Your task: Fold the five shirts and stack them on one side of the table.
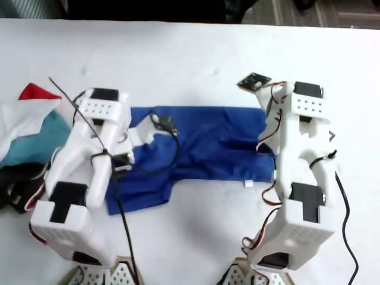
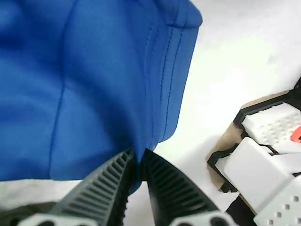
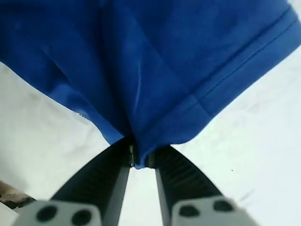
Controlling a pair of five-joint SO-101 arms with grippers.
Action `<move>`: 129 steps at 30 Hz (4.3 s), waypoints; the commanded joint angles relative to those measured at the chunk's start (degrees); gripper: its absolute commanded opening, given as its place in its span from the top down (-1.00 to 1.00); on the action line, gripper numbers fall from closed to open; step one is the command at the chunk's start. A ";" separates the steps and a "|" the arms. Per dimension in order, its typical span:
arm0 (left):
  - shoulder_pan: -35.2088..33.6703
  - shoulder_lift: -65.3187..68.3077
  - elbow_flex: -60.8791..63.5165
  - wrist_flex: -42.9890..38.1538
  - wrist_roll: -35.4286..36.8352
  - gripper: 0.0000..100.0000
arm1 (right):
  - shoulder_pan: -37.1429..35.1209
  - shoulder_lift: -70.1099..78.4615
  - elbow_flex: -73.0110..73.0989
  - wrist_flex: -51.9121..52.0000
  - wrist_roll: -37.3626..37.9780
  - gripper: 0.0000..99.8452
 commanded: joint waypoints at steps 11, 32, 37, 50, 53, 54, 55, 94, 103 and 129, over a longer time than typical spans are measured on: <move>7.43 -10.42 8.18 0.26 0.35 0.95 | 1.36 -0.75 -3.43 1.54 4.13 0.96; 3.74 -10.33 3.69 0.26 2.02 0.95 | 1.63 -0.22 -11.08 4.18 4.22 0.96; 3.56 -5.76 4.84 0.26 2.20 0.95 | 1.89 3.65 -10.29 4.18 4.13 0.96; -0.84 -9.54 -3.52 0.00 11.08 0.62 | 1.89 3.03 -15.30 11.74 4.22 0.35; -2.59 -12.79 -6.59 0.26 13.54 0.57 | 2.24 -0.48 -15.82 11.74 4.22 0.26; -3.03 -13.85 -7.12 0.26 14.07 0.56 | 2.24 -1.63 -15.82 11.74 4.22 0.26; -3.56 -14.99 -7.38 0.26 14.42 0.56 | 2.15 -2.77 -15.82 11.74 4.22 0.26; -24.13 -29.14 -2.99 -10.11 30.07 0.95 | -16.04 3.03 -16.00 11.47 -6.86 0.96; -17.01 -27.21 0.26 -18.02 39.65 0.72 | -14.20 6.37 -19.69 4.53 -6.95 0.96; -15.96 41.36 -60.57 -8.09 39.21 0.94 | -0.84 31.52 -27.87 -19.65 -19.43 0.96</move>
